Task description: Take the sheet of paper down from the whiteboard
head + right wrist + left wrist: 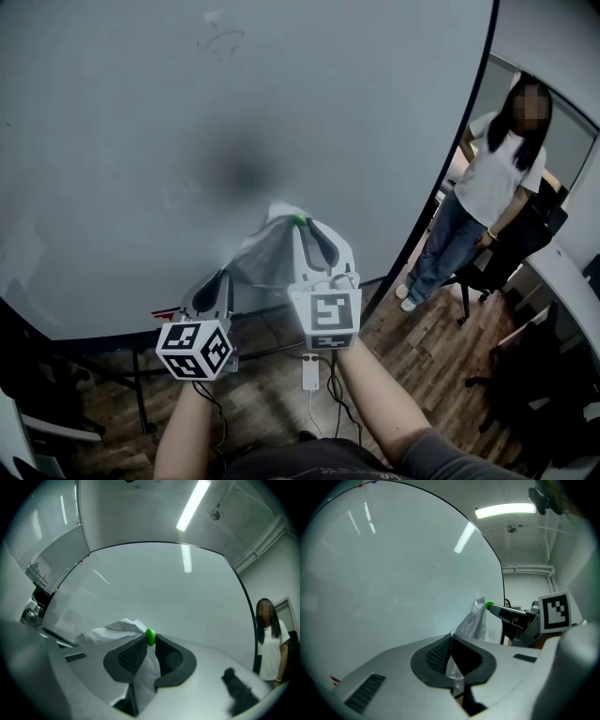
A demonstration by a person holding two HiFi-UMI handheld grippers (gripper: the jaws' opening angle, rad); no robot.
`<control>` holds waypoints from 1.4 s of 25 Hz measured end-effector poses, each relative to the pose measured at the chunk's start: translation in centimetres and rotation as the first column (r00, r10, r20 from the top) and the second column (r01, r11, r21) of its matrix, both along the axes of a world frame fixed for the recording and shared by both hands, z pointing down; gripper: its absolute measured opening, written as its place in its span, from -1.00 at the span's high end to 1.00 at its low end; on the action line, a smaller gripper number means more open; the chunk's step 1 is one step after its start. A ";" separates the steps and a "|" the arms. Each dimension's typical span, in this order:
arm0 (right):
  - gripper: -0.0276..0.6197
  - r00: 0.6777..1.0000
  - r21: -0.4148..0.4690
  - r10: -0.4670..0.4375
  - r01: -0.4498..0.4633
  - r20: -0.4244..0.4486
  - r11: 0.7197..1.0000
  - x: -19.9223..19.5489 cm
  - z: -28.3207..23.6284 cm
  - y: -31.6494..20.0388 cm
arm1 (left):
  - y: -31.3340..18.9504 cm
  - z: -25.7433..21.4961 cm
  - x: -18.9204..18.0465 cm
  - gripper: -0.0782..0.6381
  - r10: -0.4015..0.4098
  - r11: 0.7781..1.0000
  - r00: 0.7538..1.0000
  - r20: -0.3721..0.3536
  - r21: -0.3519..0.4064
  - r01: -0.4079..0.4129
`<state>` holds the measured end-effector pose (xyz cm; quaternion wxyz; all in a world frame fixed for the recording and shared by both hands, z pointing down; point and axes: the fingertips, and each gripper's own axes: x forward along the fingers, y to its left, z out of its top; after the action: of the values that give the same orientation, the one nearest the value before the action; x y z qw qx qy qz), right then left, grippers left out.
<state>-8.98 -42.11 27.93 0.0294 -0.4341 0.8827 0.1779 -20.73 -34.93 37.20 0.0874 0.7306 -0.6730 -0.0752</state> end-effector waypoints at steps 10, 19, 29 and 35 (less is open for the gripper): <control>0.72 0.998 -0.064 0.054 -0.054 0.008 0.997 2.8 3.4 4.8 | 3.0 2.7 -0.8 0.75 0.068 0.995 0.994 0.089 -0.085 -0.060; 0.72 0.994 -0.056 0.104 -0.102 0.038 0.993 1.7 4.5 10.2 | 7.2 5.5 -2.7 0.75 0.142 0.983 0.979 0.147 -0.139 -0.121; 0.72 0.990 -0.088 0.139 -0.136 0.032 0.987 0.5 6.4 14.4 | 10.4 7.1 -4.2 0.75 0.194 0.974 0.961 0.200 -0.159 -0.163; 0.72 0.993 -0.089 0.107 -0.103 0.043 0.991 0.9 6.9 15.3 | 11.3 7.7 -4.0 0.75 0.161 0.978 0.967 0.198 -0.166 -0.129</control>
<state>-8.04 -26.81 34.85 0.0222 -0.4848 0.8646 0.1302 -24.76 -23.58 44.89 0.0762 0.7731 -0.6267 0.0607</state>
